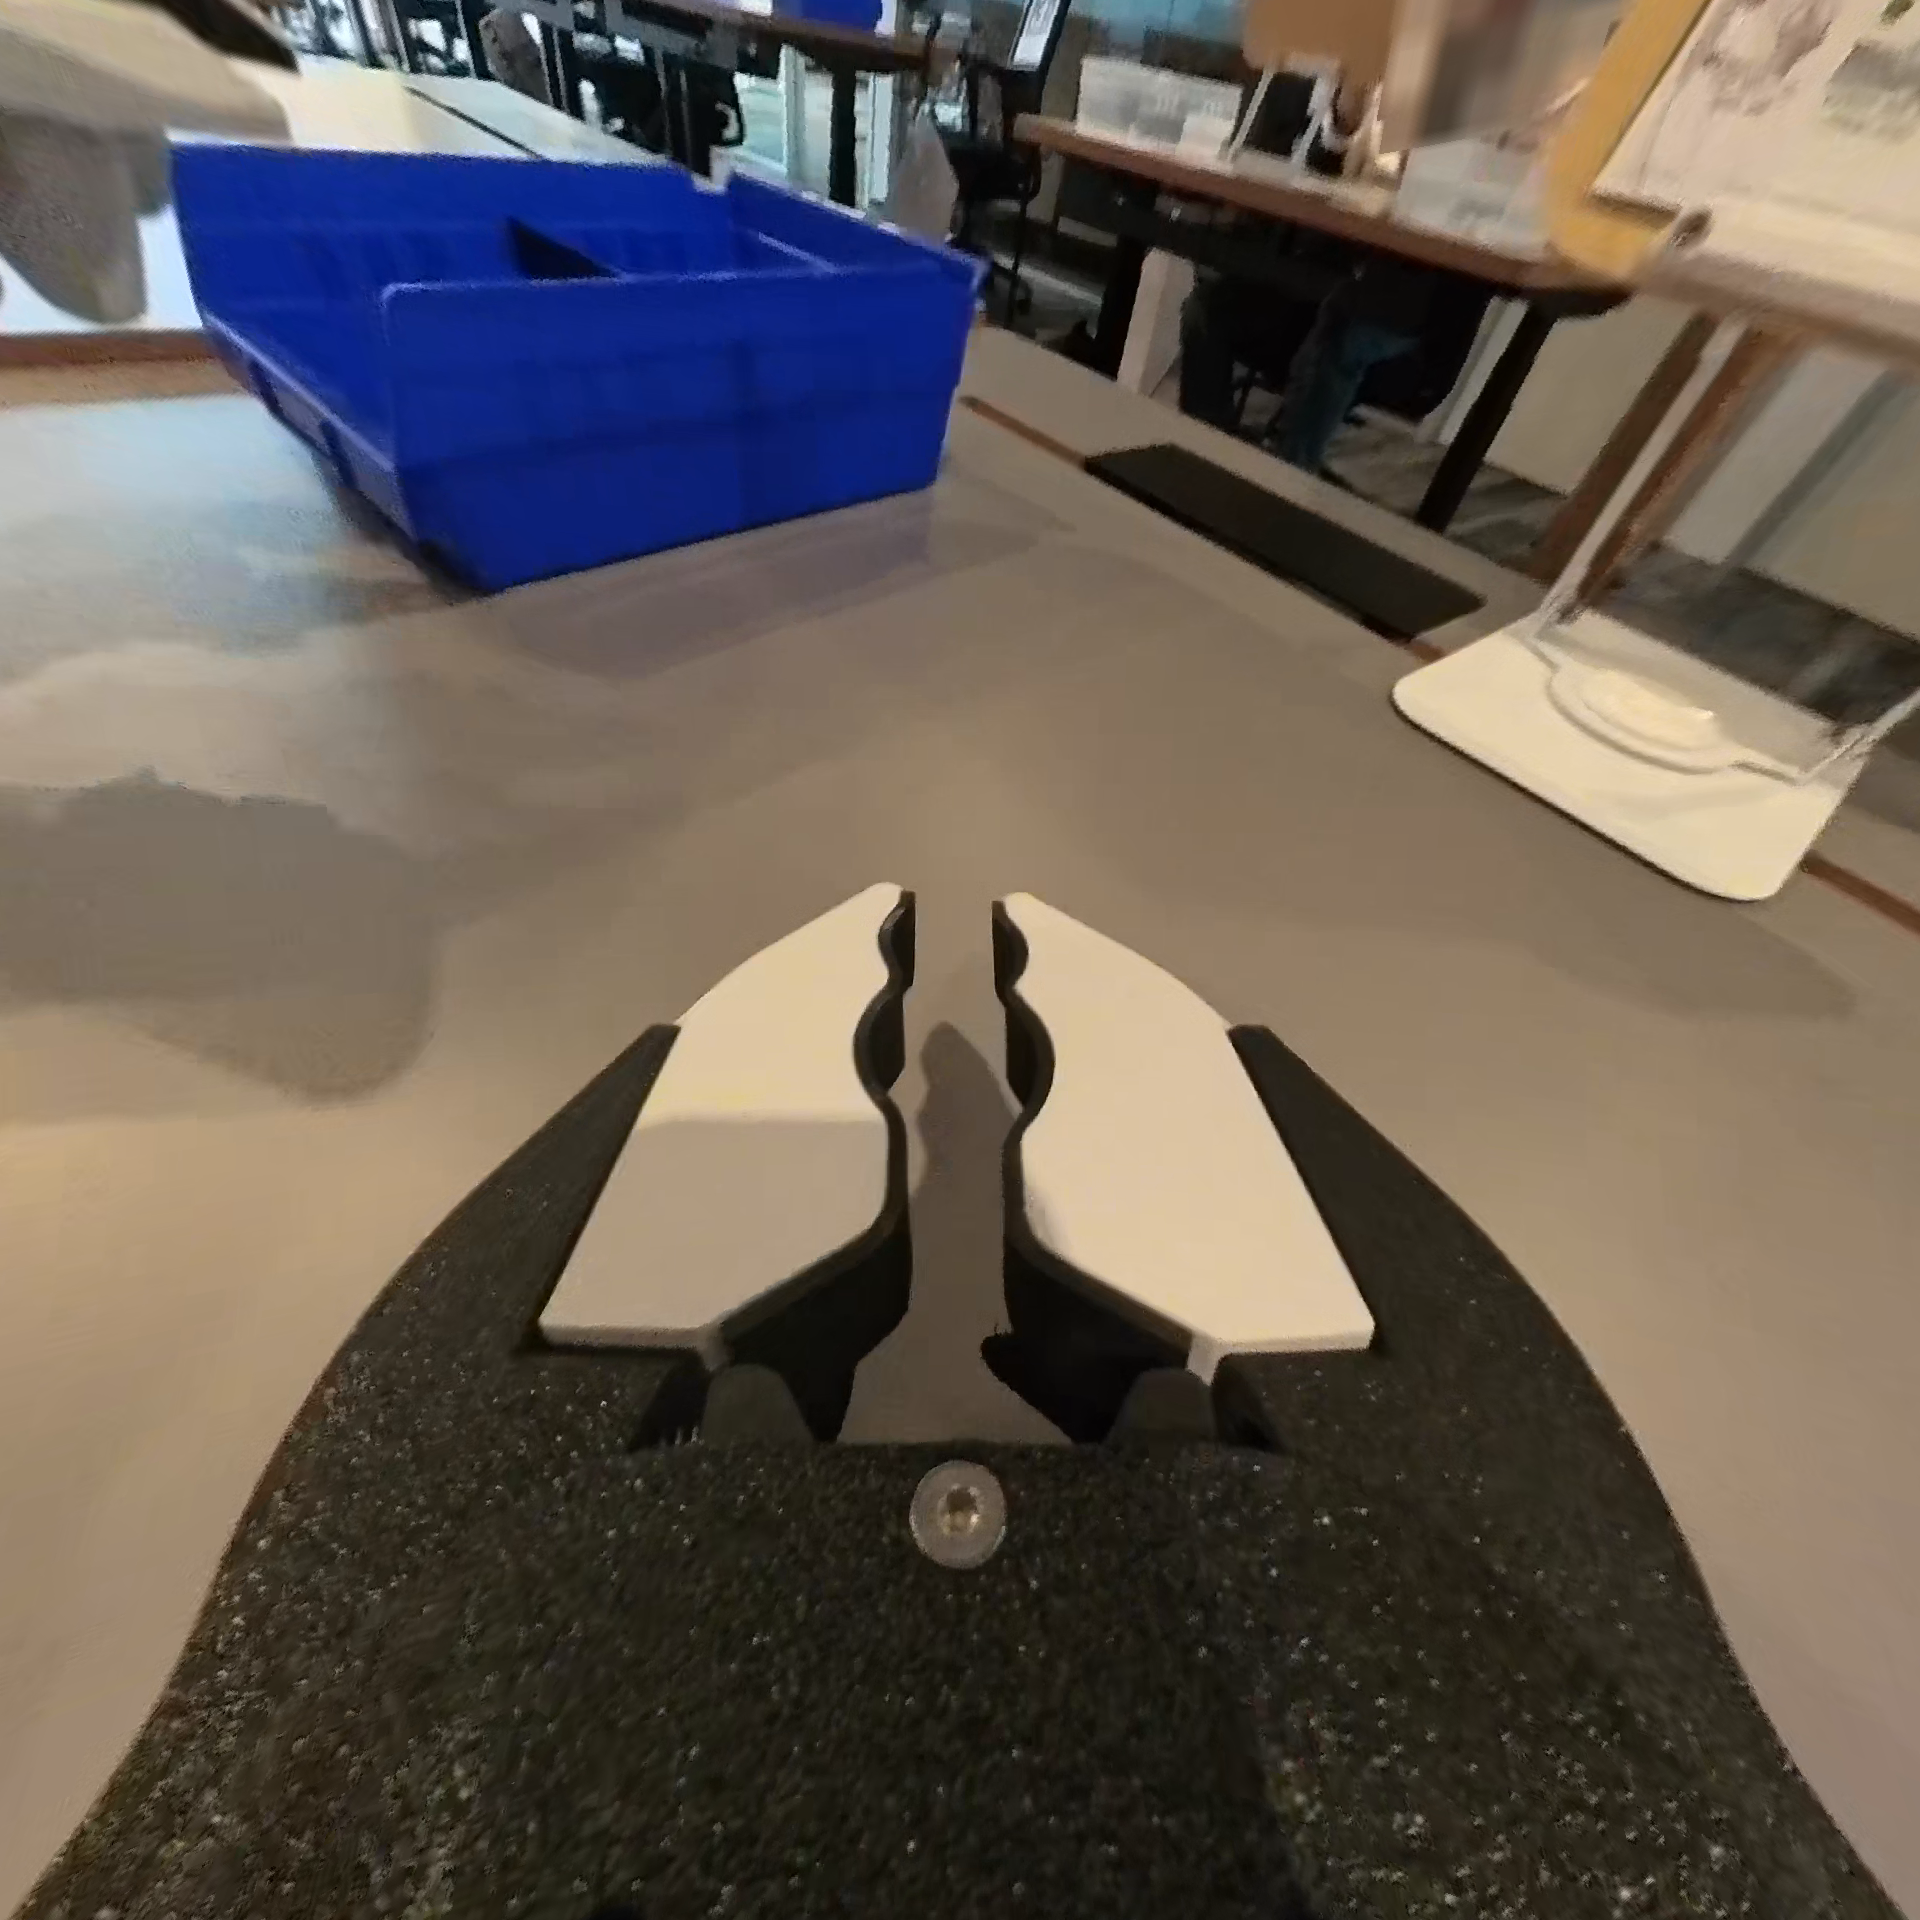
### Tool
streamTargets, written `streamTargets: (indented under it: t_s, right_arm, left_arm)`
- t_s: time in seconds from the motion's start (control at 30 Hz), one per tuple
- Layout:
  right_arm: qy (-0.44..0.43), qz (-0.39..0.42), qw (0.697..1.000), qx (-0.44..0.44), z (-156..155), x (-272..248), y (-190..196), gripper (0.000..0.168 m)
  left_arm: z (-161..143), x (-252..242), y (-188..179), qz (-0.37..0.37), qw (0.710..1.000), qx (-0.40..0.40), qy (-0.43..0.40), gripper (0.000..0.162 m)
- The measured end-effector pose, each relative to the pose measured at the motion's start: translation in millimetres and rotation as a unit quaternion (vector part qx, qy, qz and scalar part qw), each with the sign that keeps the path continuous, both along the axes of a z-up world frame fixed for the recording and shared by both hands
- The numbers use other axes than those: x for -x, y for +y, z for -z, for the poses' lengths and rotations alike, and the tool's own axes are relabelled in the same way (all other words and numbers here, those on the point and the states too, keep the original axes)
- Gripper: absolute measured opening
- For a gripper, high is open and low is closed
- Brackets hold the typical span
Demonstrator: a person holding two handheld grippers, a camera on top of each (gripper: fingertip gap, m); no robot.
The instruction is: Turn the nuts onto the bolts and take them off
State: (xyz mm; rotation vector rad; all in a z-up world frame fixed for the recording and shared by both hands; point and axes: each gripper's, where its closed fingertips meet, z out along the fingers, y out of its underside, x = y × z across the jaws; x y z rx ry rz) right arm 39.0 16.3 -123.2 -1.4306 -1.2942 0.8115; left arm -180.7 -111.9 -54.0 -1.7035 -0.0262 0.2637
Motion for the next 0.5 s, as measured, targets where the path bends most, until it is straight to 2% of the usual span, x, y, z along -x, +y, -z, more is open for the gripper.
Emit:
streamTargets:
  t_s: [0.17, 0.3, 0.5]
  right_arm:
    - [0.031, 0.025, 0.998, -0.041, -9, 2, 0, 0.013]
    - [0.083, 0.033, 0.996, -0.029, -18, 4, 1, 0.013]
    - [0.098, 0.064, 0.993, -0.015, -14, 2, 20, 0.014]
  left_arm:
    - [12, -54, 33, 0.043, 0.997, -0.033, 0.047, 0.039]
    - [21, -84, 69, 0.090, 0.993, -0.051, 0.052, 0.040]
    - [25, -87, 126, 0.111, 0.988, -0.026, 0.107, 0.044]
